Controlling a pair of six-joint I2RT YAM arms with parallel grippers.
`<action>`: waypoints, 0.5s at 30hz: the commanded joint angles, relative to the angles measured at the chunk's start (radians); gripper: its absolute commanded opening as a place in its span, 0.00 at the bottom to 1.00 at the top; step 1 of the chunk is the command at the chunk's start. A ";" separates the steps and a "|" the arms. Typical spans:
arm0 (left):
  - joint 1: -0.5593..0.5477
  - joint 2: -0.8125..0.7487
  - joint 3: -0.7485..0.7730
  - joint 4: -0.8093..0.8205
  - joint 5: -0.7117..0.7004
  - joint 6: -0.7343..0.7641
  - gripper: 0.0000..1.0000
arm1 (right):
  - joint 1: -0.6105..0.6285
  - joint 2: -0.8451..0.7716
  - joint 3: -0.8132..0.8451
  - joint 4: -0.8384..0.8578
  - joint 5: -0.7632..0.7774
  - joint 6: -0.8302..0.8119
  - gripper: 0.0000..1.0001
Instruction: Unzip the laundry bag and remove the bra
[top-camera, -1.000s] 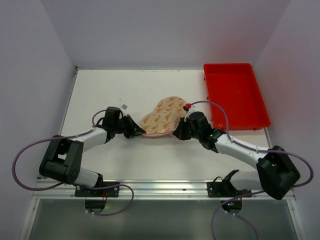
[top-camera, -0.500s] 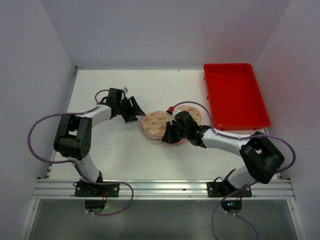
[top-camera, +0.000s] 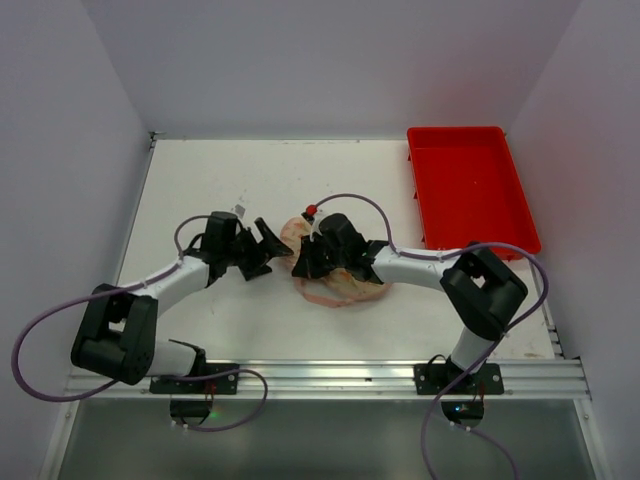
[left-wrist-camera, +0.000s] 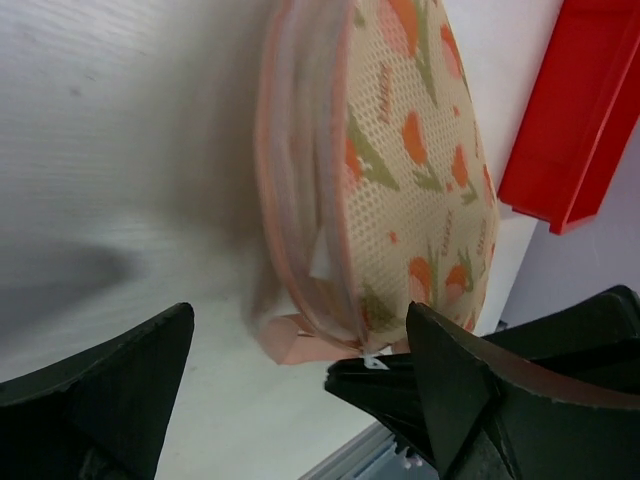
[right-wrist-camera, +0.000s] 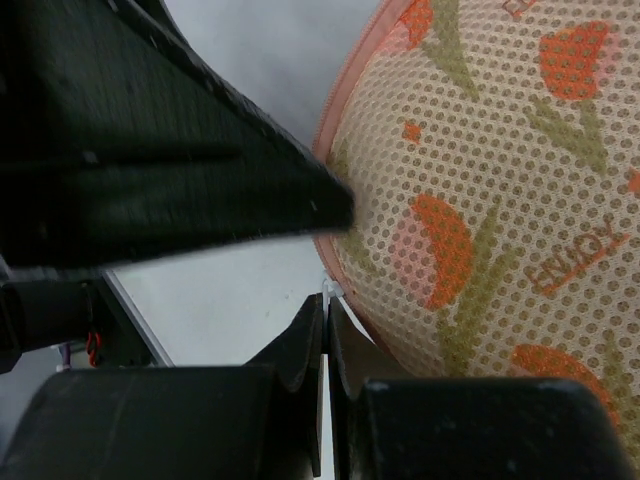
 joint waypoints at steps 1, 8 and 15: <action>-0.090 0.003 0.001 0.139 -0.034 -0.099 0.90 | 0.000 0.007 0.026 0.048 -0.015 -0.002 0.00; -0.139 0.080 0.015 0.238 -0.085 -0.165 0.61 | 0.000 -0.009 0.007 0.041 -0.003 -0.006 0.00; -0.109 0.088 0.042 0.176 -0.138 -0.156 0.00 | -0.003 -0.130 -0.088 -0.028 0.086 -0.018 0.00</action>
